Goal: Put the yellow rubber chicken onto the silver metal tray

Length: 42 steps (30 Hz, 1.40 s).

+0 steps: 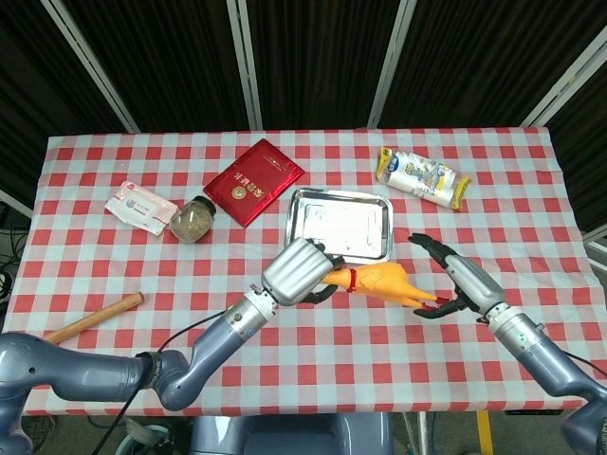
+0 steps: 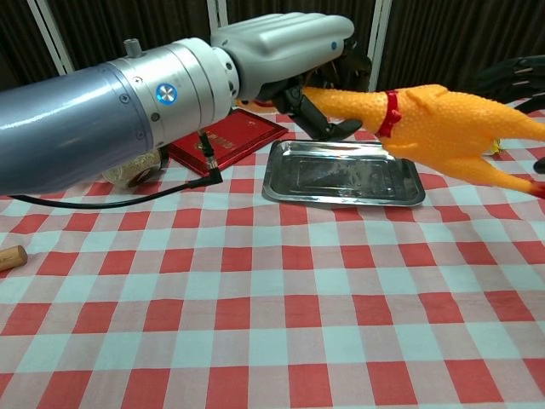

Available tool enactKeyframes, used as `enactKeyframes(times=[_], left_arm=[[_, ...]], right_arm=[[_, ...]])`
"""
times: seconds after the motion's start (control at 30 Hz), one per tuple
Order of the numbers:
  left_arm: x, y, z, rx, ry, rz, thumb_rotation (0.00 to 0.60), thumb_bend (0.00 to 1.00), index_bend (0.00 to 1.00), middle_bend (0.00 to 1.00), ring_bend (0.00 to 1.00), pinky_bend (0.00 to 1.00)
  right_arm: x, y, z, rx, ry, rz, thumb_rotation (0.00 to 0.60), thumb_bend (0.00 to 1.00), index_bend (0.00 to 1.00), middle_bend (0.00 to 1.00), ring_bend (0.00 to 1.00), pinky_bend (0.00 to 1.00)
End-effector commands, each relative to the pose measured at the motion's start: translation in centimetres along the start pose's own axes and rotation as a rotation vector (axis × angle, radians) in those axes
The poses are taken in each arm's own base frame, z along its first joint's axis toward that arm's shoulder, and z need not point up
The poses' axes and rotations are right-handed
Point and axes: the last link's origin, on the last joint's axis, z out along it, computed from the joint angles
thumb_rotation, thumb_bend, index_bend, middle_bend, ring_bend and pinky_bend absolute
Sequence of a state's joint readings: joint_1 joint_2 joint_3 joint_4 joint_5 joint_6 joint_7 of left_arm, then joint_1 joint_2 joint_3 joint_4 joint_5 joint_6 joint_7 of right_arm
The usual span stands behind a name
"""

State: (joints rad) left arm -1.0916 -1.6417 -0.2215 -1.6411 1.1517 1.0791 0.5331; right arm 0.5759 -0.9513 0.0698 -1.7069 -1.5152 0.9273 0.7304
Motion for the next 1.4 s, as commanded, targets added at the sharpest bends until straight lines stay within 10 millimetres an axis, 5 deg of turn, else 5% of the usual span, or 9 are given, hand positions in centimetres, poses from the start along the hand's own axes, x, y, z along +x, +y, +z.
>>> enactKeyframes(times=[0.03, 0.63, 1.23, 1.4], left_arm=[[-0.5, -1.9, -0.2, 0.042, 0.023, -0.036, 0.600, 0.63, 0.61, 0.68, 0.58, 0.65], [-4.9, -9.3, 3.2, 0.274, 0.009, -0.138, 0.600, 0.62, 0.60, 0.67, 0.58, 0.65], [-8.9, -8.6, 7.7, 0.393, -0.094, -0.213, 0.600, 0.49, 0.53, 0.61, 0.54, 0.65], [-9.2, -8.9, 8.2, 0.423, -0.111, -0.229, 0.600, 0.36, 0.38, 0.48, 0.41, 0.52]], right_arm=[[0.8, 0.8, -0.8, -0.020, 0.038, 0.011, 0.600, 0.09, 0.00, 0.00, 0.00, 0.06], [2.2, 2.4, -2.0, -0.044, 0.084, 0.041, 0.600, 0.09, 0.00, 0.00, 0.00, 0.06], [3.1, 3.0, -2.7, -0.067, 0.101, 0.072, 0.600, 0.09, 0.00, 0.00, 0.00, 0.06], [3.2, 3.3, -2.8, -0.075, 0.105, 0.079, 0.600, 0.09, 0.00, 0.00, 0.00, 0.06]])
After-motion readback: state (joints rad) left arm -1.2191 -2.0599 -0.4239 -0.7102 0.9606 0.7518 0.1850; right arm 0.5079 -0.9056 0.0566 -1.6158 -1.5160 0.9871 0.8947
